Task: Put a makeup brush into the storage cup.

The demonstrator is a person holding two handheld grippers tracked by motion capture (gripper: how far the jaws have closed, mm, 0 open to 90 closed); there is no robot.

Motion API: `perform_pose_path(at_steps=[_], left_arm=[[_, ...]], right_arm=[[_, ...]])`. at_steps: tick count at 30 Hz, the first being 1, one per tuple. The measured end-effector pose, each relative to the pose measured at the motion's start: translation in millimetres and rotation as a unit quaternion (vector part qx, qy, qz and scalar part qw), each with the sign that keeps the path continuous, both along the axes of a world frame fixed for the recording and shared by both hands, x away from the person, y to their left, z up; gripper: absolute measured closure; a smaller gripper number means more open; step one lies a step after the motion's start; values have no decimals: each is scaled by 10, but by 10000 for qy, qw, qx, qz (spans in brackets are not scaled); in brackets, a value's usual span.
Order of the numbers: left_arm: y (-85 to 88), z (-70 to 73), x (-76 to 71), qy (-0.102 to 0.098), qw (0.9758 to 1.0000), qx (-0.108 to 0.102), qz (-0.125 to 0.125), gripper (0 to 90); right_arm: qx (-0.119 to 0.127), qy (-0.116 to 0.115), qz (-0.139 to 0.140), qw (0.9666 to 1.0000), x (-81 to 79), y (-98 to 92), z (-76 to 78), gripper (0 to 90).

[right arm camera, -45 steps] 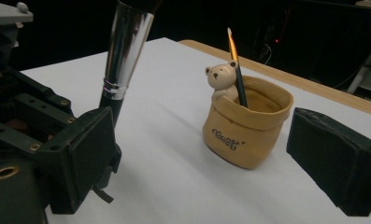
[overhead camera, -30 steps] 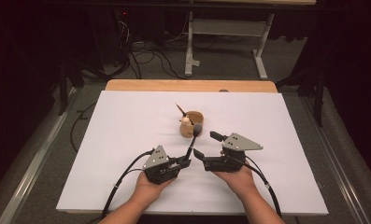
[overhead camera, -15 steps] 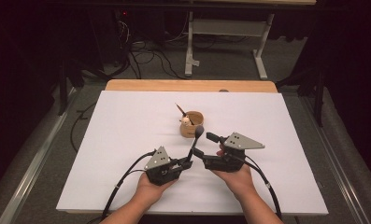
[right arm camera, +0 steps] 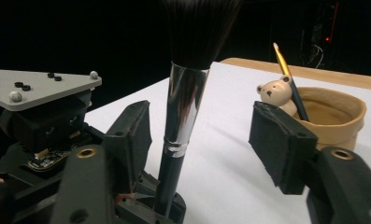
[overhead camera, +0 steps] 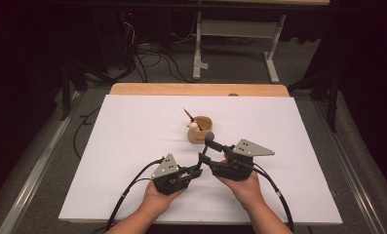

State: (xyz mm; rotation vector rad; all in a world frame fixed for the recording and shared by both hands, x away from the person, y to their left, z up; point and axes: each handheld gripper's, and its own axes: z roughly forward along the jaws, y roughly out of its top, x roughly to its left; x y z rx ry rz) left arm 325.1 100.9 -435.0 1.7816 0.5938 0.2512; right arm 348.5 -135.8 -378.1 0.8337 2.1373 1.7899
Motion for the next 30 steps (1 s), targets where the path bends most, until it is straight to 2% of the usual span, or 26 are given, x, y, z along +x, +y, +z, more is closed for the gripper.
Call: perform_pose_path(at_steps=[7,18,30], left_arm=[[-9,-4,-4,-2,10000,9,-5,786],[-9,-2,-6,-8,10000,8,13,786],[-13,-5,-6,-9,10000,23,22,785]], right_arm=[[191,107,60,9997,-2,13,-39,557],[261,98,98,9996,-19,23,-55,710],[275,95,153,9995,-31,31,-58,768]])
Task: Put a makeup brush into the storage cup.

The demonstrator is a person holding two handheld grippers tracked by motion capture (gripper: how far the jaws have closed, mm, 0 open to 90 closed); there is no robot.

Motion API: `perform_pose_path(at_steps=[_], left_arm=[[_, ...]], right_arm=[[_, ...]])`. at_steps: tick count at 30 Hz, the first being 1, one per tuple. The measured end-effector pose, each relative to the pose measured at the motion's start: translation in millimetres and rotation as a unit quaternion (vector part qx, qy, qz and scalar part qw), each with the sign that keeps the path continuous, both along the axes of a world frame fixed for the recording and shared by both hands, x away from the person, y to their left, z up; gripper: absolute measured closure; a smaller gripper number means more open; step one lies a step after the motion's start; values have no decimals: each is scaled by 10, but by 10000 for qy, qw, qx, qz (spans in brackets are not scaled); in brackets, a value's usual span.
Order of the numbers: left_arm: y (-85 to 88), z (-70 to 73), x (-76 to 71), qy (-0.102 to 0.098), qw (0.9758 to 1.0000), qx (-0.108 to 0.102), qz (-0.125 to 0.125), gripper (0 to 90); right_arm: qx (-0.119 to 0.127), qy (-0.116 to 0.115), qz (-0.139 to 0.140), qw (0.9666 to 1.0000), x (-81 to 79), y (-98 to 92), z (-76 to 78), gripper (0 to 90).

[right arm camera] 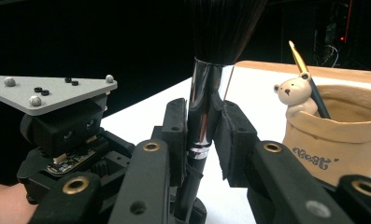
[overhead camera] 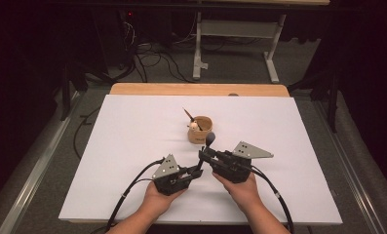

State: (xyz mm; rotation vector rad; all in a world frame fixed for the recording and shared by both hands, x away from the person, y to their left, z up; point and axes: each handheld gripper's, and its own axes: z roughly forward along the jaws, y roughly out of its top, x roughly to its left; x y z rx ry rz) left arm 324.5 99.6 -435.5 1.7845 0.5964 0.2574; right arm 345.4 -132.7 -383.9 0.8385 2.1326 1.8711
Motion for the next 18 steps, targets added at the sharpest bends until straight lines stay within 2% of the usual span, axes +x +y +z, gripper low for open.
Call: perform_pose_path(at_steps=[6,18], left_arm=[[0,-1,2,1,10000,9,1,785],[-7,-3,0,-7,10000,44,-18,776]], right_arm=[[92,152,49,9998,13,-2,-4,783],[92,153,104,9998,15,1,-5,789]])
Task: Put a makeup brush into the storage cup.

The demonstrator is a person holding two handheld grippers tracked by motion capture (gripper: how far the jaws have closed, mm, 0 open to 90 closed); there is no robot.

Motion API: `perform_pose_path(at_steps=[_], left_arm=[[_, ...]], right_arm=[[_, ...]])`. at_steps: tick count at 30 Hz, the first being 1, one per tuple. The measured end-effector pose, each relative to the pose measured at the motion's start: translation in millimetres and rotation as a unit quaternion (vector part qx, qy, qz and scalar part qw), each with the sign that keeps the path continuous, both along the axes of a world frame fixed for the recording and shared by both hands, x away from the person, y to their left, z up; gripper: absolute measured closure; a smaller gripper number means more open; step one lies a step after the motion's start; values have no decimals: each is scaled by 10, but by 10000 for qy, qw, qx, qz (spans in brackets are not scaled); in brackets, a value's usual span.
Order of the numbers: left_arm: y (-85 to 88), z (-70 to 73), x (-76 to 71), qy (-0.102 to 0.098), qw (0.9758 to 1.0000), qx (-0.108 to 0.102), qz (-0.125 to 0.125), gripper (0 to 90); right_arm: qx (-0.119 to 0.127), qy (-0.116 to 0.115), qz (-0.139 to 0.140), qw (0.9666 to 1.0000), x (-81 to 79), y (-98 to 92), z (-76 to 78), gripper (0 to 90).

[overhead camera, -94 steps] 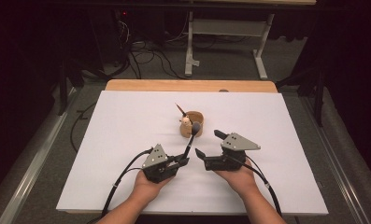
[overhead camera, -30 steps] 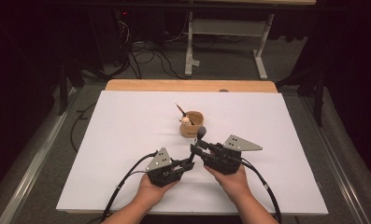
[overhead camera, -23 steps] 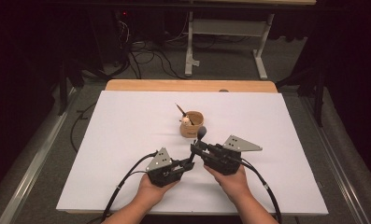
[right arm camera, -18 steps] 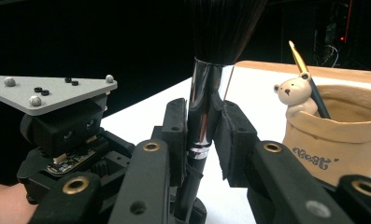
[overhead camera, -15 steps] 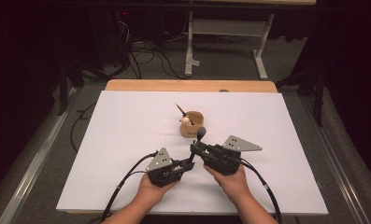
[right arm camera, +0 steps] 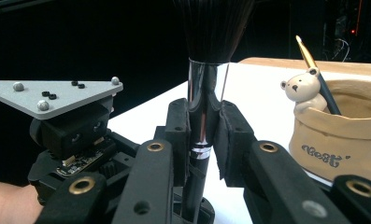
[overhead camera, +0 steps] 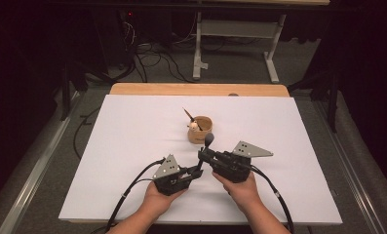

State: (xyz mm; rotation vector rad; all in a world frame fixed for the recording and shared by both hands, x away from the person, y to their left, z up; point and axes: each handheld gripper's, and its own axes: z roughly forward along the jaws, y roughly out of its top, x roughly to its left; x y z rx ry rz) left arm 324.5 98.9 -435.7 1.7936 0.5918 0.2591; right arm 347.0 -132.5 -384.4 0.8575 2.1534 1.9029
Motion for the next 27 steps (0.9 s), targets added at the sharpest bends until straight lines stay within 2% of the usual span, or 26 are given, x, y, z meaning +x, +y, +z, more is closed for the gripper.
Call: perform_pose_path(at_steps=[8,27], left_arm=[[-14,35,-13,-119,9999,55,32,637],[31,54,21,-133,9989,202,396,371]], right_arm=[[2,3,-15,10000,-5,-6,8,790],[-204,-231,-193,9993,7,-53,18,789]])
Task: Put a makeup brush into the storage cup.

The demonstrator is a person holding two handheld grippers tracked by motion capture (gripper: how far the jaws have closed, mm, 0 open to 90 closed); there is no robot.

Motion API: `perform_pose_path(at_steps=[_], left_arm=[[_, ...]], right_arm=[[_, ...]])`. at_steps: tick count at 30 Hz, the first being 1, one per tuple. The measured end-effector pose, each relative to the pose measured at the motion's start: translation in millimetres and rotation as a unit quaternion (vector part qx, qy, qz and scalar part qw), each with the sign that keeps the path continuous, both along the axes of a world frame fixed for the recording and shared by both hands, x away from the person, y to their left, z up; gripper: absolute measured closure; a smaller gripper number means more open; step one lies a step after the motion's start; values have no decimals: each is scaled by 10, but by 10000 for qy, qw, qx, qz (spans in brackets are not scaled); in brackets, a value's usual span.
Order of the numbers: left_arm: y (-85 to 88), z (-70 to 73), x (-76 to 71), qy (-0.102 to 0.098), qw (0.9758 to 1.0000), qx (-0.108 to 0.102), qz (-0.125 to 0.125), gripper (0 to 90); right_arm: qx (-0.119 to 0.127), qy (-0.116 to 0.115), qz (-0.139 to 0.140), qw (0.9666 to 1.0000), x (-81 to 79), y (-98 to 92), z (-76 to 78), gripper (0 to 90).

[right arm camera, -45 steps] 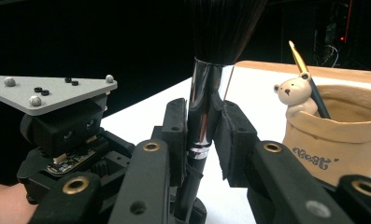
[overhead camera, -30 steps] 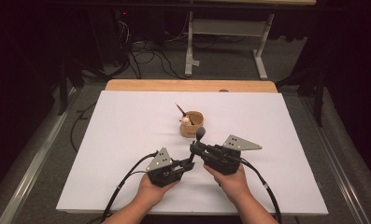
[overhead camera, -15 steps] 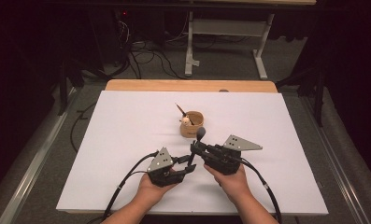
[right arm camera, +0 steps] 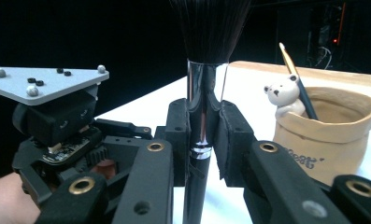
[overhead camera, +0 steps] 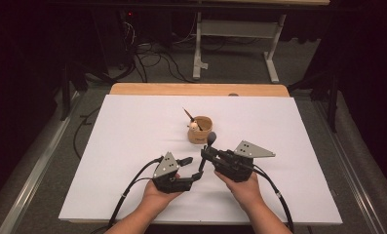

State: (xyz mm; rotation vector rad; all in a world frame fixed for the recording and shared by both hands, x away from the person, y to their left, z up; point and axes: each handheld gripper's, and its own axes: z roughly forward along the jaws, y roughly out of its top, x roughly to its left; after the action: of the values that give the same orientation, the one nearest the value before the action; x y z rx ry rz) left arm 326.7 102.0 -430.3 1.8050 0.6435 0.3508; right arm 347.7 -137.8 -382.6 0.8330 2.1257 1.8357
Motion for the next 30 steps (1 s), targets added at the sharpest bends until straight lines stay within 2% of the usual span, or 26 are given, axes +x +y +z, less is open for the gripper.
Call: perform_pose_path(at_steps=[7,13,19,24,30], left_arm=[[26,-7,24,42,9999,-40,105,292],[75,-11,48,51,9994,-131,323,210],[163,-16,89,133,9987,-136,479,154],[258,22,94,113,9976,-232,650,117],[368,28,103,144,9970,-134,755,32]], right_arm=[[-46,-60,-142,9999,19,-54,6,788],[-28,-66,-280,9996,43,-111,14,788],[-140,-183,-415,9989,49,-137,24,788],[-125,-141,-523,9985,64,-173,33,788],[-182,-214,-624,9977,85,-209,37,788]])
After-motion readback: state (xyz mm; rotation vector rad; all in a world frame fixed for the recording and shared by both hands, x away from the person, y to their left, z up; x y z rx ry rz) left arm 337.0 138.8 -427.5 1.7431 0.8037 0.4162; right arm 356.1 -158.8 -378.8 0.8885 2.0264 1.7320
